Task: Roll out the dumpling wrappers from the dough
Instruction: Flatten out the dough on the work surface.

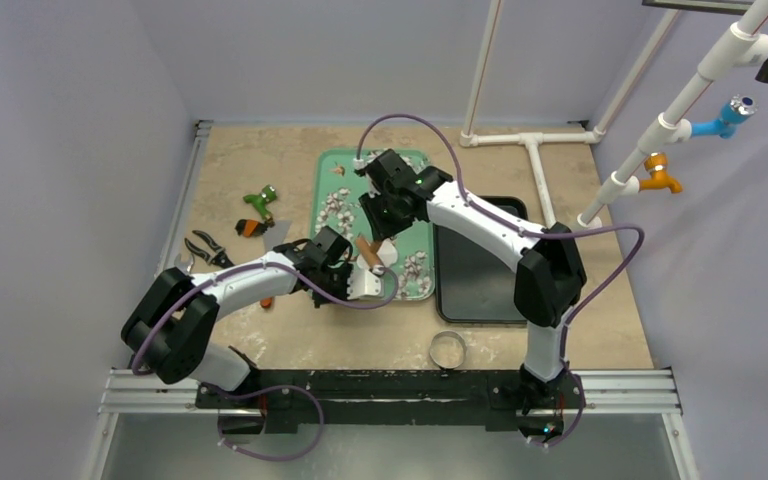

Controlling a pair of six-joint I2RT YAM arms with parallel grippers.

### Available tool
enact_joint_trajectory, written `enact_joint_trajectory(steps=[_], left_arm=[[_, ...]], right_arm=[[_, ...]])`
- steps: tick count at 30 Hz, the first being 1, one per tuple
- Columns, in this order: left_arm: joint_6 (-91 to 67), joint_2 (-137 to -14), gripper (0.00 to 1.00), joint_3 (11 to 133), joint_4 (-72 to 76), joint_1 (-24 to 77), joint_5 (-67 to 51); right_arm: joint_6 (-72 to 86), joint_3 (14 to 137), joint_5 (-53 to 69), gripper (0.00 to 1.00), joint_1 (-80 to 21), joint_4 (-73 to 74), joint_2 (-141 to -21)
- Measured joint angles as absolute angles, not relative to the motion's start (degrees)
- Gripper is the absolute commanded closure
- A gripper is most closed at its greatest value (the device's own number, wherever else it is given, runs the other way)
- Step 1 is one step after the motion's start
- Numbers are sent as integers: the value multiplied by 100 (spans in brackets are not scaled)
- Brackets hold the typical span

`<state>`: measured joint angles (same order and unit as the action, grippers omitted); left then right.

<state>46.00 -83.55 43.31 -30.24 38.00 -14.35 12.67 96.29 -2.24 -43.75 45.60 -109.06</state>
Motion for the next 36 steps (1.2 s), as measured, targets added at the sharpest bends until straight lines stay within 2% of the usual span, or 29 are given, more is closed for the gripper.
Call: enact_joint_trajectory(steps=[6,13,17,24,32,36], left_arm=[[4600,-8372,100,4331,-2941,3793,-1433],[4598,-8379,100,4351,-3000,3789,-1433],[4598,-8392,100,4362,-3015,3789,-1433],[4598,-8394,100,4370,-3061,3789,-1433],[4598,-8394,100,4379,-3098,3789,-1433],[4598,-8394,100,4379,-3100,3789,-1431]], right_arm=[[1297,9467,-270,100,-4167,4477,-10733],[985,9279,-1153,100,-3538,4445,-10687],[1026,9277,-1140,100,-3326,4375,-10685],[738,9470,-1190,100,-3697,4657,-10689],[519,10057,-298,100,-4510,4866,-10689],[499,10066,-21,100,-4584,4882,-10770]])
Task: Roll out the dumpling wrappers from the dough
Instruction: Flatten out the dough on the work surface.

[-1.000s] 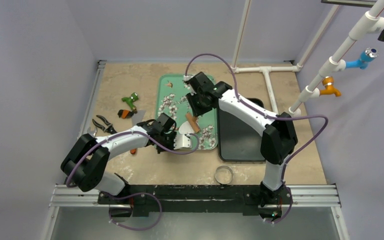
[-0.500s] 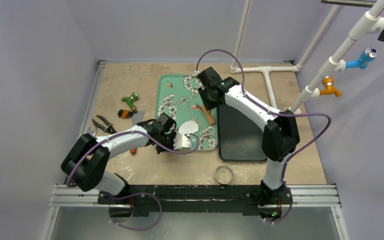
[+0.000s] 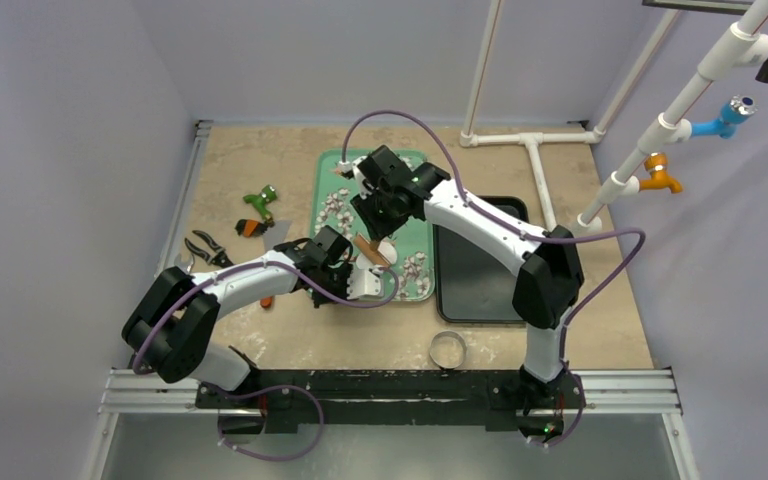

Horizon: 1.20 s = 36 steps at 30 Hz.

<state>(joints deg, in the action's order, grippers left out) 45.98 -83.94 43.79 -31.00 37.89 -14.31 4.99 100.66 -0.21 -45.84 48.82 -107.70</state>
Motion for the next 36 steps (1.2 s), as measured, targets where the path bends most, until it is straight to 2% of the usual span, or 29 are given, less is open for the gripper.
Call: enact_joint_trajectory(steps=[6,18,28,36], left_arm=[[4598,-8394,100,4381,-3100,3789,-1431],[4600,-8405,100,4381,-3044,3782,-1435],[4600,-8405,100,4383,-3072,3756,-1452],[4600,-8405,100,4383,-3072,3752,-1457]], right_arm=[[620,10079,14,100,-4445,4807,-11174],[1011,9588,-102,100,-4112,4471,-10842],[834,9432,-1288,100,-3319,4233,-10807],[545,9856,-1118,100,-3656,4635,-10862]])
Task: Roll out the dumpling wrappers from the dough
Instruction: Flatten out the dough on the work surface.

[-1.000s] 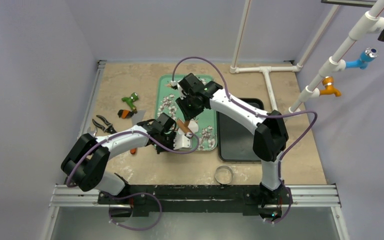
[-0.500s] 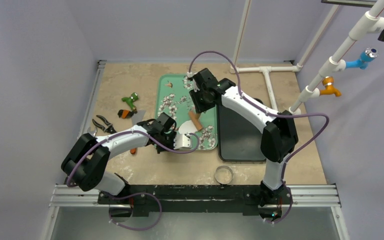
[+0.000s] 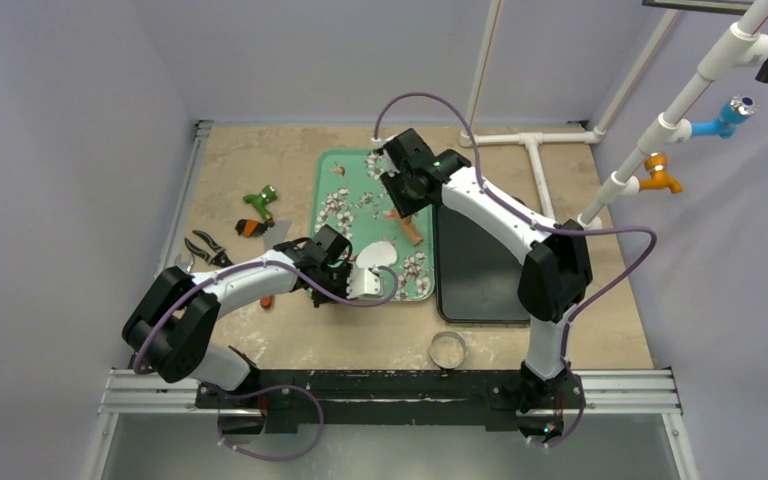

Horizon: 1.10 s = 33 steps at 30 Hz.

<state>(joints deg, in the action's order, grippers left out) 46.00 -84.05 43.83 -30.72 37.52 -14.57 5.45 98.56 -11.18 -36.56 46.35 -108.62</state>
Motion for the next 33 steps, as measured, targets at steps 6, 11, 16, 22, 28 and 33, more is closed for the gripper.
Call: enact_joint_trajectory(steps=[6,11,16,22,28,33], left_arm=[[4598,-8405,100,4383,-3094,3745,-1459],[4598,-8405,100,4383,-3094,3745,-1459],[4598,-8405,100,4383,-3092,3739,-1470],[4598,-8405,100,4383,-3092,3726,-1483],[4598,-8403,100,4383,-3092,3726,-1483],[4598,-8405,100,4383,-3092,3726,-1490]], right_arm=[[360,10433,-106,100,-4381,4748,-10860],[357,10608,213,100,-4525,4899,-10923],[368,10606,99,100,-4436,4967,-11443],[587,10761,-49,100,-4342,5065,-11585],[812,10272,-499,100,-4095,4825,-11203],[652,10079,-1341,100,-3638,4851,-11253]])
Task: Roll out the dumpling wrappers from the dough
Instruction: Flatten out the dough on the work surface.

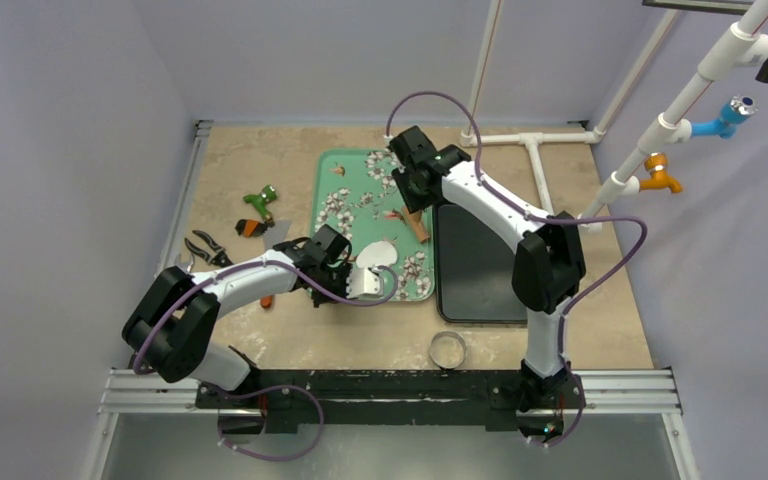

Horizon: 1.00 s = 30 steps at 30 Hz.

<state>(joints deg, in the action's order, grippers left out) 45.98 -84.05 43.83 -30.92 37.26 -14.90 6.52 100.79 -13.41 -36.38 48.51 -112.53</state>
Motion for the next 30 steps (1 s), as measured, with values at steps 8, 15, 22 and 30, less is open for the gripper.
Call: enact_joint_trajectory(steps=[8,15,22,30], left_arm=[[4595,-8405,100,4386,-3096,3723,-1490],[4595,-8405,100,4388,-3100,3715,-1498],[4591,-8405,100,4388,-3100,3715,-1500],[4580,-8405,100,4388,-3098,3715,-1498]], right_arm=[[521,10562,-1245,100,-3844,5221,-11312],[508,10774,-106,100,-4718,5033,-11166],[513,10715,224,100,-4617,5094,-11520],[875,10320,281,100,-4292,4834,-11437]])
